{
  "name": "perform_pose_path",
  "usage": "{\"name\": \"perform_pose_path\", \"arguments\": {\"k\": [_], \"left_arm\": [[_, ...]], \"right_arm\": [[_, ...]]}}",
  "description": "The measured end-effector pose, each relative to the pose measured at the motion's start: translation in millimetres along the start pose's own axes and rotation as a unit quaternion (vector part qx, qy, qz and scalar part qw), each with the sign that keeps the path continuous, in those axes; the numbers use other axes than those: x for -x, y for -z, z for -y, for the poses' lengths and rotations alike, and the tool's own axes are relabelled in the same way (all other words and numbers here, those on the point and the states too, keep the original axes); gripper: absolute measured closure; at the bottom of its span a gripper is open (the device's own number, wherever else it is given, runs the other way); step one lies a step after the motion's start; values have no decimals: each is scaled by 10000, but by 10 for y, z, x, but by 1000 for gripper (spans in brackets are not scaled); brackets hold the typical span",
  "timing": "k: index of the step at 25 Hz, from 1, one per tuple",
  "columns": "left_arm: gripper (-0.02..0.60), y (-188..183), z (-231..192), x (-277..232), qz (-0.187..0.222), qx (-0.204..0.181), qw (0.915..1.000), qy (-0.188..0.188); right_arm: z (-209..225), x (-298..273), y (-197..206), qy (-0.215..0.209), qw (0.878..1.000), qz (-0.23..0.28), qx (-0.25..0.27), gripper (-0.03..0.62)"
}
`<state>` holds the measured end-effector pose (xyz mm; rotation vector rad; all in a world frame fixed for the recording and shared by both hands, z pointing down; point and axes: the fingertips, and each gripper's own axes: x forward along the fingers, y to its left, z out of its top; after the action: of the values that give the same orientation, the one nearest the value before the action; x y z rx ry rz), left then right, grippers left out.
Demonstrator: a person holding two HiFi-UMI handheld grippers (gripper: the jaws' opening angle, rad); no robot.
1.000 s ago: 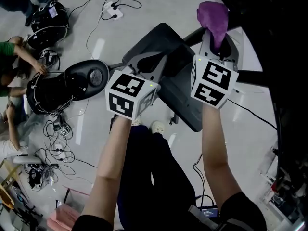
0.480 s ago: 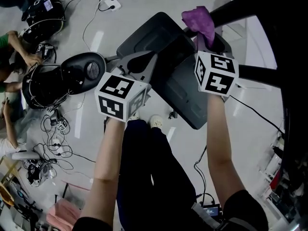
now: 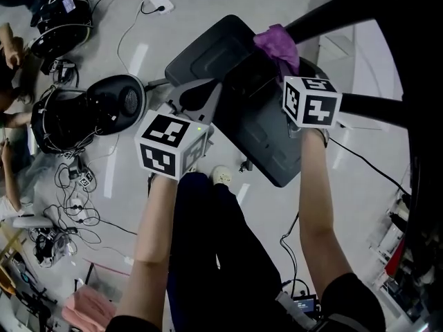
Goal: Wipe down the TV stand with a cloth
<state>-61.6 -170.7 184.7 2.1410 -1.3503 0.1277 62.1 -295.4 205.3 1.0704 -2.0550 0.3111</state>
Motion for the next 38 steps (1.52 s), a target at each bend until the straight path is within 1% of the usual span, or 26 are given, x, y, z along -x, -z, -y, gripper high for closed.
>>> {"name": "perform_pose_path", "arguments": {"k": [2,4,7,9,10,13,16,18,20,22,24,29,33,38], "left_arm": [[577,11,49,0,27,-30,10000,-11],[577,-14,116,10,74,-79,9999,5],[577,-95,214,52,128,-159,9998,55],[577,-150,276,77,153,-212,9996,78],[577,-180,307,85,170,-236,9995,88],[577,-297,436,87,243,-311,9990,188],[577,-420,619,60,248,-448,9981,328],[577,-516,727,28,244,-558,9974,386],[577,-671,812,2,337,-686,9961,442],[577,-853,874,-19,486,-764,9947,488],[577,-996,913,-38,591,-790,9938,514],[577,-1199,927,-147,655,-819,9929,563],[577,-1205,907,-226,644,-802,9931,558],[577,-1100,876,-276,553,-824,9937,521]], "right_arm": [[4,53,61,22,10000,73,-17,494],[24,180,50,121,9996,271,3,494],[73,509,-103,471,9963,675,247,494],[114,780,-255,734,9914,1012,396,494],[135,915,-334,823,9887,1197,379,494],[226,1317,-563,1044,9780,1803,76,494],[375,1670,-732,1309,9618,2390,-253,494],[476,1816,-806,1357,9518,2704,-503,494],[541,1881,-891,1277,9447,2929,-735,494],[578,1879,-982,1195,9421,3022,-829,494],[595,1841,-1064,1141,9428,3024,-819,494],[644,1695,-1259,1089,9463,2956,-724,494],[664,1577,-1295,1049,9508,2855,-589,494],[618,1424,-1164,940,9578,2662,-545,494]]}}
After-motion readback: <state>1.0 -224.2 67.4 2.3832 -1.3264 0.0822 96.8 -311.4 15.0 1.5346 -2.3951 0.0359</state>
